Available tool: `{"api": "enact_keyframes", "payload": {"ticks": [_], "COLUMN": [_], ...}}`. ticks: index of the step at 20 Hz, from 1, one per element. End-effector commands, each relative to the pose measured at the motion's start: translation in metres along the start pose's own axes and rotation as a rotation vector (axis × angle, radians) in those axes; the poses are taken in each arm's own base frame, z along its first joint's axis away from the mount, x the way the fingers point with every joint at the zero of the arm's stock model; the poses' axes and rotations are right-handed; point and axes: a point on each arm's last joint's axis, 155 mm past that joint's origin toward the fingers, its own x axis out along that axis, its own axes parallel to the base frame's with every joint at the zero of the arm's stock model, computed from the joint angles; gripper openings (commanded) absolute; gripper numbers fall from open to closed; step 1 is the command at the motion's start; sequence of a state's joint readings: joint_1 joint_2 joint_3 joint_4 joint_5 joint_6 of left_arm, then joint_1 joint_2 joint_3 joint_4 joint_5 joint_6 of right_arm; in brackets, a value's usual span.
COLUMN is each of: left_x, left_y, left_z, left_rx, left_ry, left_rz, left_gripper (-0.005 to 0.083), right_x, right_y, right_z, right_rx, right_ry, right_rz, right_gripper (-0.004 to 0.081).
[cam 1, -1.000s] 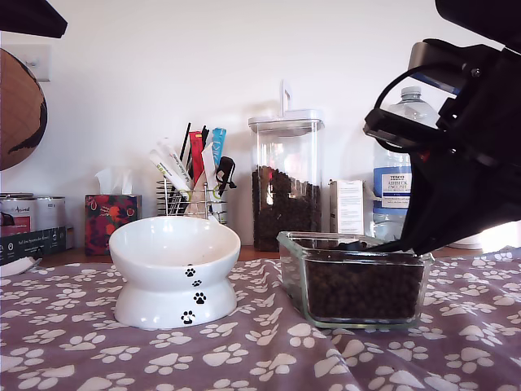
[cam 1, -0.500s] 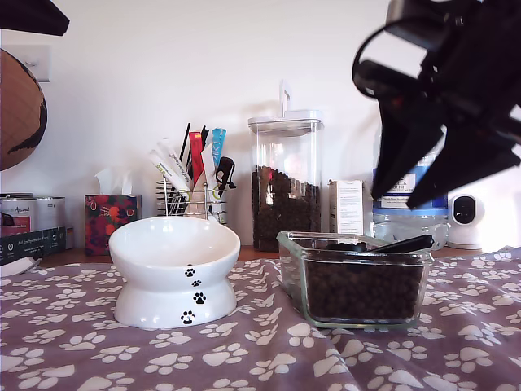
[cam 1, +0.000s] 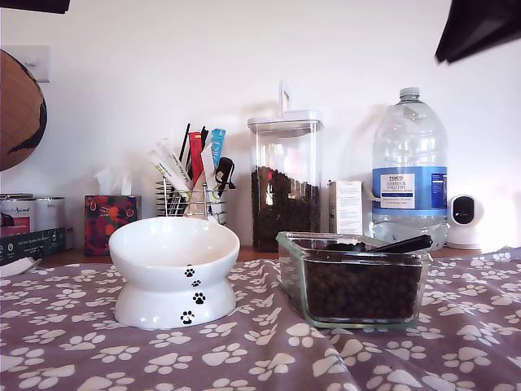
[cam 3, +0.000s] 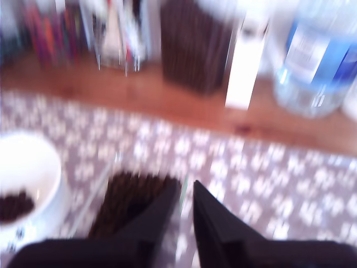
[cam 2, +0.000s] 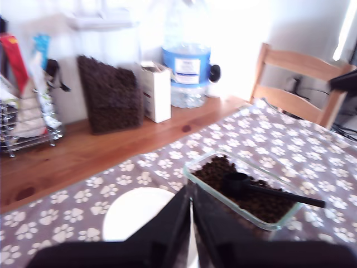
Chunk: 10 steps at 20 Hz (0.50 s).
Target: Measure one spoon of cat food and pour it into the food bowl
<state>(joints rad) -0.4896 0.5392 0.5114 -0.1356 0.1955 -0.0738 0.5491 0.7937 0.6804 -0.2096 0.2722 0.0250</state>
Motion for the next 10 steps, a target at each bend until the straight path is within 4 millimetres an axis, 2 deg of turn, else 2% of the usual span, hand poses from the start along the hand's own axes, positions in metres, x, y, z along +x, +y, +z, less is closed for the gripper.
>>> {"api": "enact_keyframes", "payload": {"ticks": [1, 5, 7, 10], "left_x": [0.004, -0.007, -0.014, -0.021], "left_y": [0.008, 0.007, 0.005, 0.002], "left_z": [-0.02, -0.026, -0.029, -0.037], "left_rx": [-0.003, -0.003, -0.011, -0.021], "left_ry": [0.021, -0.038, -0.042, -0.015], "left_rz": [0.023, 0.023, 0.017, 0.012], "left_gripper": [-0.0019, -0.0019, -0.0019, -0.0019], "right_x": [-0.008, -0.038, -0.056, -0.068], "right_y": [-0.009, -0.01, -0.015, -0.018], "right_z": [-0.013, -0.024, -0.018, -0.029], "right_rx": [-0.017, -0.035, -0.007, -0.013], "right_ry": [-0.041, -0.174, -0.247, -0.228], "right_rz": [-0.019, 0.023, 0.018, 0.016], "right_gripper": [-0.0013, -0.0013, -0.0013, -0.0012]}}
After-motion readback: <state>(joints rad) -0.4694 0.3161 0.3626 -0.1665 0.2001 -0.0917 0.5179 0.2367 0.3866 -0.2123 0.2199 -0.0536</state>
